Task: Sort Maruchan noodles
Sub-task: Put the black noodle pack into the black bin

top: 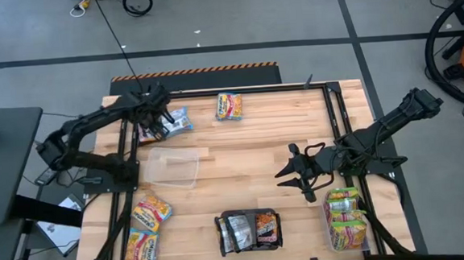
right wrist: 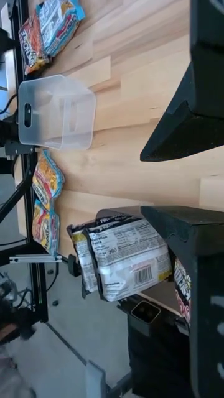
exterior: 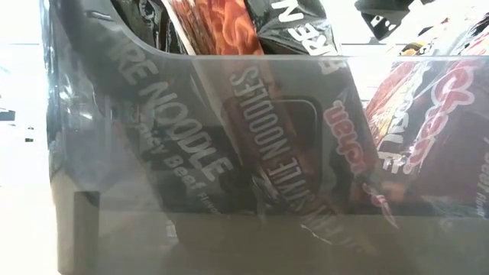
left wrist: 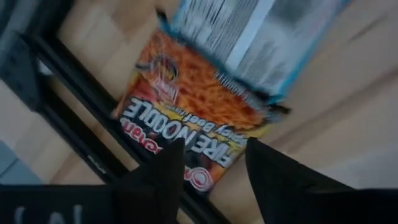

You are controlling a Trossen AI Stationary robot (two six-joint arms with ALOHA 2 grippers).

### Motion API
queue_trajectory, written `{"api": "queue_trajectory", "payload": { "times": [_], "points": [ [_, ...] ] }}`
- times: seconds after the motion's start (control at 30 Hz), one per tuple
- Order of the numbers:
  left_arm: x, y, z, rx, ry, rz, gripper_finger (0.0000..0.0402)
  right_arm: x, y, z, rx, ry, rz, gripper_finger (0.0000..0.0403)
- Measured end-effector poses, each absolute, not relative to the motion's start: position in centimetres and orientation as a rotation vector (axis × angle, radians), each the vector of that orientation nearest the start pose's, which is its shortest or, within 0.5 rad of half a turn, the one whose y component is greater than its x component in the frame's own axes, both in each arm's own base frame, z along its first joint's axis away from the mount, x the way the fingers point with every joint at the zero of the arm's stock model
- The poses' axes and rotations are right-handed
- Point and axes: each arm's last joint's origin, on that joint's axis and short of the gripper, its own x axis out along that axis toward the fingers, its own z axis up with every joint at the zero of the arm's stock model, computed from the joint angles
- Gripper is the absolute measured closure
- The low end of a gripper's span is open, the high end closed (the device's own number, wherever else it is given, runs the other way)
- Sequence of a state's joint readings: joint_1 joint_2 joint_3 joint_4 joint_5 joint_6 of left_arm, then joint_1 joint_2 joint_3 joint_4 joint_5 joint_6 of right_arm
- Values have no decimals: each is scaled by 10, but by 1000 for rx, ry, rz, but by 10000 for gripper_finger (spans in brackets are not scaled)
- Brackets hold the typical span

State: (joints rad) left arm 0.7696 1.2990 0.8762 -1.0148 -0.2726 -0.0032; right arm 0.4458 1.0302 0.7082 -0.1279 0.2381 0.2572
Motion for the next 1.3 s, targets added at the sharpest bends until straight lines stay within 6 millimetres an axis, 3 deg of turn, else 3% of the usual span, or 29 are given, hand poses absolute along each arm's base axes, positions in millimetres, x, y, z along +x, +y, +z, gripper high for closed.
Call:
{"api": "queue_trajectory", "payload": {
  "times": [0.17, 0.43, 0.67, 0.97, 1.13, 1.3],
  "points": [
    [127, 167, 181, -428, 1451, 922, 205, 203, 89, 268, 105, 443, 146, 273],
    [129, 164, 160, -525, 1530, 859, 202, 207, 85, 271, 121, 410, 129, 273],
    [139, 163, 163, -470, 1503, 864, 202, 209, 80, 271, 110, 407, 107, 273],
    [142, 196, 161, -481, 1257, 941, 202, 210, 76, 271, 108, 405, 85, 273],
    [148, 188, 183, -459, 1293, 897, 202, 210, 76, 271, 141, 411, 102, 273],
    [164, 164, 200, -353, 1286, 785, 202, 210, 76, 271, 136, 412, 105, 273]
  ]
}}
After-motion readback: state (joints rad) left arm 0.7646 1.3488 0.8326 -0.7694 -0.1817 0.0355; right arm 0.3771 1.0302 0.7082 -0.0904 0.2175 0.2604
